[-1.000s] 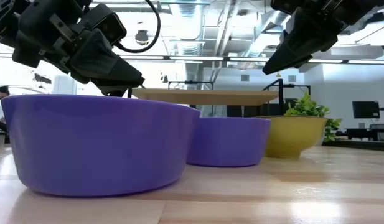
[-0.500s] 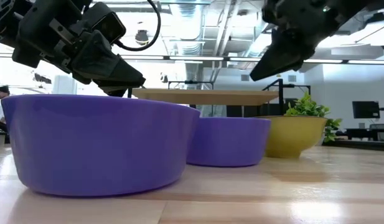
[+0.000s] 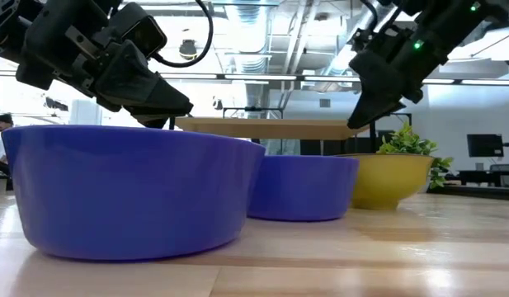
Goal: Pick & Place Mini bowls
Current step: Put the top left white patterned bowl on the shelf
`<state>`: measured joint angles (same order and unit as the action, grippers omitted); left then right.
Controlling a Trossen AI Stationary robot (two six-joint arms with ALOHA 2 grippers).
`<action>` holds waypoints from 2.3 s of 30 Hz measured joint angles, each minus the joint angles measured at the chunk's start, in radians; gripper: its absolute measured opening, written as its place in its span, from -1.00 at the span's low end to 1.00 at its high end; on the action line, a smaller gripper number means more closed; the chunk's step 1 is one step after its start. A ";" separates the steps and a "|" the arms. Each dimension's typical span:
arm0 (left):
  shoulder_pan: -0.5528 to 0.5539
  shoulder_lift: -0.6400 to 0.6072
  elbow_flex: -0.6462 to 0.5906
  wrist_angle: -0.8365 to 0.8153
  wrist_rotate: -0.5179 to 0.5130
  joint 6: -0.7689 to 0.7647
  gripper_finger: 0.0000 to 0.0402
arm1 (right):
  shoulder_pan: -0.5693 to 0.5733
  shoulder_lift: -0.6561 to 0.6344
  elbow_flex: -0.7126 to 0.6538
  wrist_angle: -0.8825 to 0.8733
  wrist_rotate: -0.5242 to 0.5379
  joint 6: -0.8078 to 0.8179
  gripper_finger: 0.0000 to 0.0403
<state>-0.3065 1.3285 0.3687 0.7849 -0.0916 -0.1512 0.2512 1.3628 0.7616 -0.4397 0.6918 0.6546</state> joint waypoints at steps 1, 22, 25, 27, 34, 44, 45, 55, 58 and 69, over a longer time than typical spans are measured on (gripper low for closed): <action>0.000 0.000 0.000 -0.006 -0.038 0.010 -0.66 | 0.003 0.000 0.000 0.000 0.000 0.000 -0.66; -0.115 -0.255 0.000 -0.318 -0.532 0.090 -0.66 | 0.122 -0.002 0.000 0.006 -0.014 -0.140 -0.66; -0.073 -0.272 0.001 -0.318 -0.533 0.092 -0.66 | 0.123 -0.003 0.006 0.004 -0.015 -0.154 -0.66; -0.036 -0.277 0.001 -0.322 -0.480 0.091 -0.66 | 0.120 -0.003 0.015 0.006 -0.015 -0.167 -0.66; 0.076 -0.271 0.001 -0.426 -0.296 0.063 -0.66 | 0.122 -0.003 0.042 0.009 -0.017 -0.185 -0.66; 0.042 -0.266 0.034 -0.476 -0.303 0.241 -0.62 | 0.135 -0.003 0.042 0.008 -0.041 -0.185 -0.66; 0.040 -0.266 0.039 -0.488 -0.317 0.261 -0.60 | 0.135 -0.003 0.042 0.009 -0.041 -0.185 -0.66; 0.039 -0.266 0.046 -0.613 -0.405 0.282 -0.38 | 0.128 -0.003 0.042 0.016 -0.038 -0.205 -0.66; 0.044 -0.266 0.046 -0.619 -0.413 0.282 -0.35 | 0.119 -0.003 0.042 0.036 -0.038 -0.223 -0.66; 0.042 -0.144 0.045 -0.646 -0.485 0.314 -0.34 | 0.087 -0.003 0.042 0.071 -0.039 -0.265 -0.66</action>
<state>-0.2649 1.1845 0.4139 0.1389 -0.5770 0.1626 0.3386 1.3594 0.8036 -0.3682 0.6533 0.3899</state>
